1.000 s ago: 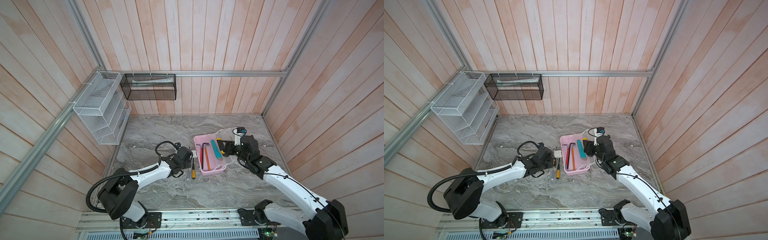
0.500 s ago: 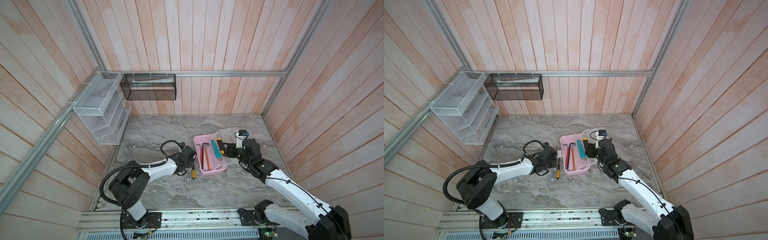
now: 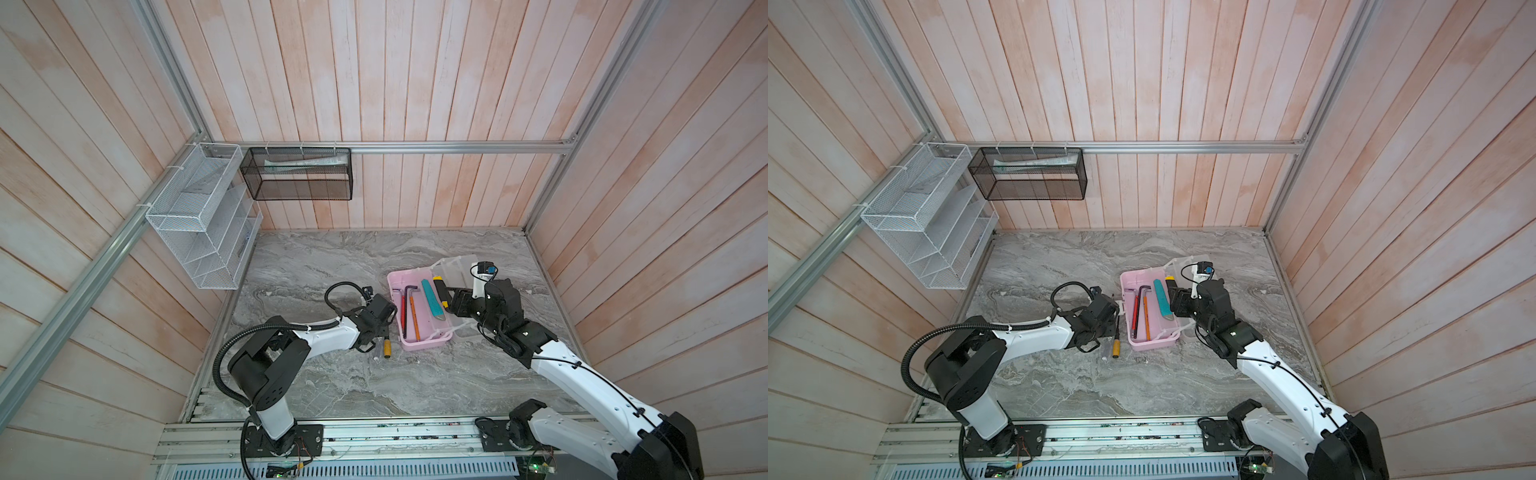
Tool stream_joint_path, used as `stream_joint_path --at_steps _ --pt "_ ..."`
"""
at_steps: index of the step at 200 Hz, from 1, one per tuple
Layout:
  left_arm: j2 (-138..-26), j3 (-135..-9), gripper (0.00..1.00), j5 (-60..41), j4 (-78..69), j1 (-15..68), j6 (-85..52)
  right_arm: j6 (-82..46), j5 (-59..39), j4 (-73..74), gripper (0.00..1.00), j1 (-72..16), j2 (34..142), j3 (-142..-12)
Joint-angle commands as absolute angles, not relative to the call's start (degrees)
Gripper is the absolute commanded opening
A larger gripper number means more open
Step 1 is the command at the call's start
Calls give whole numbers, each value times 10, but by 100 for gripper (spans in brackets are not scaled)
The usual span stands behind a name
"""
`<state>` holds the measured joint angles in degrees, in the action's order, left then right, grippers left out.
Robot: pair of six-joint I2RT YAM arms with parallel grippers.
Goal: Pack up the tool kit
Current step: 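Move the left gripper over the black-yellow screwdriver and lower onto it, then close the left gripper on the black-yellow screwdriver's handle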
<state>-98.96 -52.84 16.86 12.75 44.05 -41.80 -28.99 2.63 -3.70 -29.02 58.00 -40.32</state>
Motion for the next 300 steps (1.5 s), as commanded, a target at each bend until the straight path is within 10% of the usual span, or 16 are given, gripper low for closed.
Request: stream_joint_path --at_steps 1,150,200,300 --pt "-1001 -547 49 198 117 443 -406 -298 20 -23 62 -291 564 -395" --pt "-1043 -559 27 218 148 443 -408 -300 4 -10 61 -286 562 -378" --pt "-1026 -549 0 234 165 439 -421 -301 -5 3 61 -285 564 -377" --pt "-901 -486 0 225 141 433 -451 -309 -33 34 60 -284 578 -383"
